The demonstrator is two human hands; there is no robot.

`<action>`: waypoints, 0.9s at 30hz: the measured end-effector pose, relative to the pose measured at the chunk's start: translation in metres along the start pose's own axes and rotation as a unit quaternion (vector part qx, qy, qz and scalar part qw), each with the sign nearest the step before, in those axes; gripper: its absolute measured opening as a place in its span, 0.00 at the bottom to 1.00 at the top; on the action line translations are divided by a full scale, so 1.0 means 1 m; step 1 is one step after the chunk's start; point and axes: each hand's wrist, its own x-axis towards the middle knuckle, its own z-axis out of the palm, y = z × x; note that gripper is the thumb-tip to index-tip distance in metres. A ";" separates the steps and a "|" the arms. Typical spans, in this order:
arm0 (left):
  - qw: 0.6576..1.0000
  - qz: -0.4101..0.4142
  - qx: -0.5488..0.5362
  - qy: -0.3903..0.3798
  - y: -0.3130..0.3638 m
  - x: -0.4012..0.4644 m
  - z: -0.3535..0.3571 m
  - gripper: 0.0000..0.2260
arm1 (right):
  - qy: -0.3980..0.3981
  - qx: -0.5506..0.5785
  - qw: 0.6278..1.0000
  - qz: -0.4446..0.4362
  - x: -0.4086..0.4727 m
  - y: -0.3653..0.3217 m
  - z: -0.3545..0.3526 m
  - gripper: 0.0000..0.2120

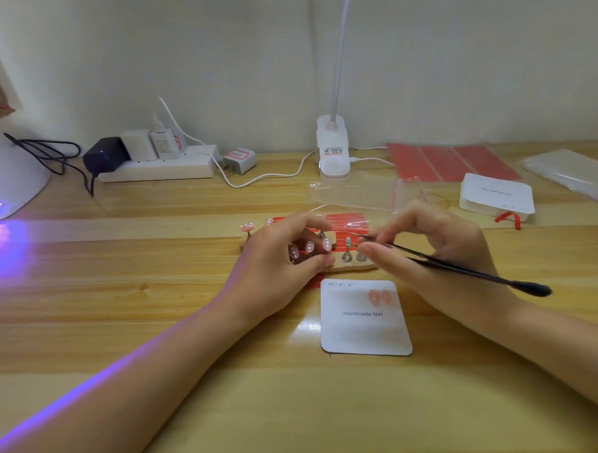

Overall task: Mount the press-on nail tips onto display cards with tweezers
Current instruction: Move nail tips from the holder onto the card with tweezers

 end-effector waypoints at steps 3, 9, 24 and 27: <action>1.000 0.006 -0.005 0.000 0.000 0.000 0.000 0.13 | 0.015 -0.015 0.999 -0.048 0.002 0.001 0.011 0.08; 1.000 0.010 -0.004 -0.006 0.001 0.000 0.000 0.12 | -0.014 -0.077 0.990 -0.119 0.000 0.008 0.010 0.10; 1.000 0.010 -0.004 -0.002 0.002 0.001 0.000 0.13 | -0.044 -0.050 0.995 -0.070 -0.001 0.016 0.013 0.11; 1.000 0.007 -0.006 -0.007 0.003 0.001 0.000 0.13 | -0.045 -0.020 0.997 -0.051 -0.002 0.014 0.013 0.09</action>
